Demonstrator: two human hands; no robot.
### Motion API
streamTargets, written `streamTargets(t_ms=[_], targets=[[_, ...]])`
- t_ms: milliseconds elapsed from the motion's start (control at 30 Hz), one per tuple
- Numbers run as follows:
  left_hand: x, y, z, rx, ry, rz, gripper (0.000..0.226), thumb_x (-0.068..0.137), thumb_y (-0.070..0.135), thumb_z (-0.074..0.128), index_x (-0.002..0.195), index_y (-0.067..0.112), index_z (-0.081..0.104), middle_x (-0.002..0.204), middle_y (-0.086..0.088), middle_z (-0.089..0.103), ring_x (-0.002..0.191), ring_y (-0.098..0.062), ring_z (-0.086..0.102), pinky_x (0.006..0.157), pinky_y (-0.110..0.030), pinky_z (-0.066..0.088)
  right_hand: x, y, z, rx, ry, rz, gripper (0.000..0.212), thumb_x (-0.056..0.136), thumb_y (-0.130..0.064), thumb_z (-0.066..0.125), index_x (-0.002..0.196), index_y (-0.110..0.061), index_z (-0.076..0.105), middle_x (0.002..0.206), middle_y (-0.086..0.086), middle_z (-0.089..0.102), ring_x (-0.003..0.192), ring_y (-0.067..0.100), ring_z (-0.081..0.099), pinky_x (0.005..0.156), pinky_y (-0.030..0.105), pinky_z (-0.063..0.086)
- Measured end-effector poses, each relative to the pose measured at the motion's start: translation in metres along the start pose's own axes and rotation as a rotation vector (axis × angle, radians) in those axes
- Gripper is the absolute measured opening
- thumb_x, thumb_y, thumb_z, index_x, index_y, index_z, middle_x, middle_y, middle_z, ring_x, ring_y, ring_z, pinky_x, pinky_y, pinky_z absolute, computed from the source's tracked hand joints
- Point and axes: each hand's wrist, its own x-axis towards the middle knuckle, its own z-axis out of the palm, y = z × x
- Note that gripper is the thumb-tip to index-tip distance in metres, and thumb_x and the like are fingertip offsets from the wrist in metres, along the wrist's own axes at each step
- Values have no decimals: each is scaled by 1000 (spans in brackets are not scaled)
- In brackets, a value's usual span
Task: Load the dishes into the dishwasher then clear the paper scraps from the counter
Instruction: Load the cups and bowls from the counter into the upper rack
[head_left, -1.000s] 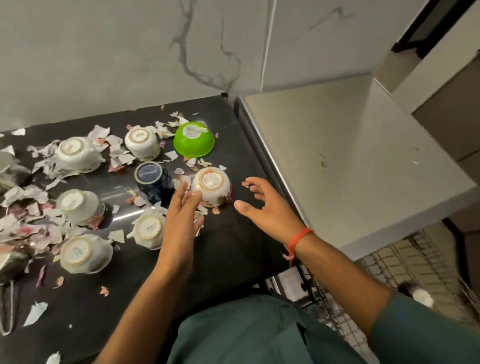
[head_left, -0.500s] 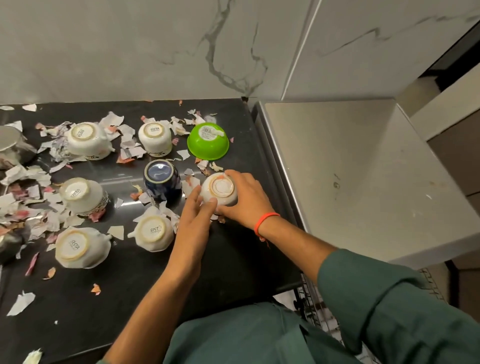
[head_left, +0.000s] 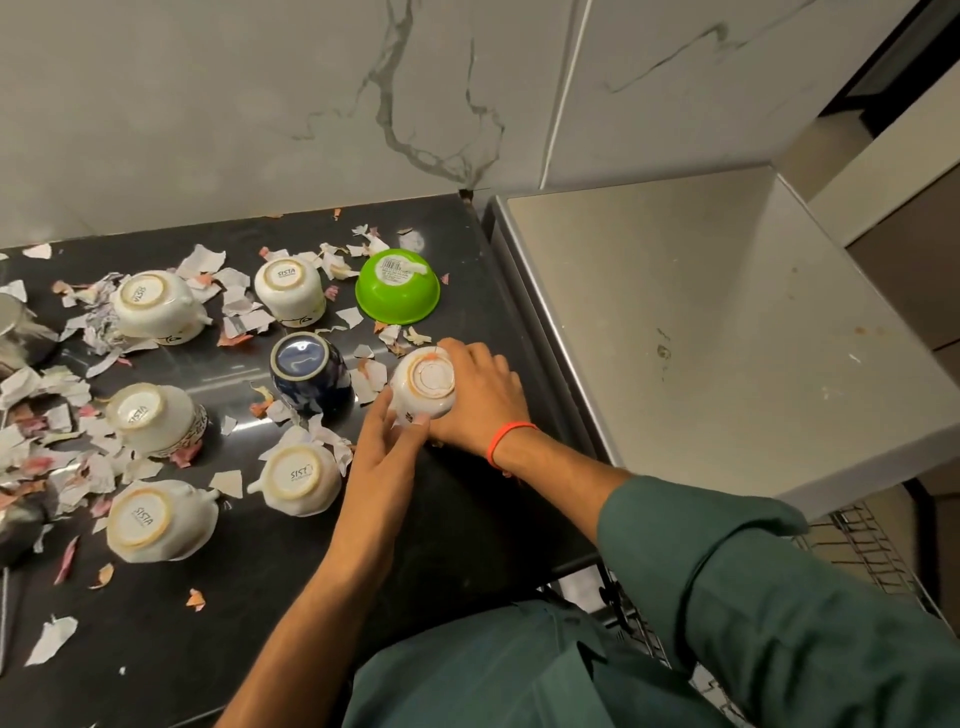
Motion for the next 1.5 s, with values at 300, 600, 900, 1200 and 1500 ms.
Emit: streamTargets(t_ms=[300, 600, 900, 1200, 1500], targets=[[-3, 5, 4, 77, 16, 53, 57, 101, 34, 60, 153, 42, 37, 149, 11, 45, 127, 8, 47, 114, -33, 38, -19, 8, -6, 172, 165, 53, 96, 57, -61, 85, 137, -36, 39, 133, -2, 47, 120, 26, 47, 100, 44, 41], [6, 9, 16, 186, -32, 181, 68, 89, 47, 61, 152, 43, 36, 154, 12, 45, 140, -4, 44, 117, -44, 40, -42, 18, -9, 363, 237, 105, 95, 54, -58, 88, 134, -39, 41, 132, -6, 51, 123, 21, 48, 102, 46, 42], [15, 17, 45, 297, -125, 280, 70, 88, 51, 59, 152, 44, 30, 159, 8, 36, 144, -7, 40, 121, -43, 35, -65, 29, -24, 554, 301, 160, 99, 52, -54, 88, 138, -38, 41, 134, -6, 48, 127, 20, 48, 107, 50, 42], [0, 14, 96, 350, -251, 267, 77, 89, 58, 59, 157, 37, 29, 158, 11, 39, 143, -4, 39, 122, -40, 34, -96, 78, -45, 677, 388, 168, 97, 58, -38, 95, 138, -32, 42, 131, -10, 45, 117, 2, 48, 94, 7, 43], [-43, -5, 165, 388, -404, 236, 59, 102, 31, 61, 155, 31, 36, 148, 8, 53, 132, -3, 54, 113, -31, 45, -149, 148, -59, 702, 482, 224, 92, 59, -37, 94, 136, -35, 42, 128, -9, 45, 112, 0, 48, 86, 3, 39]])
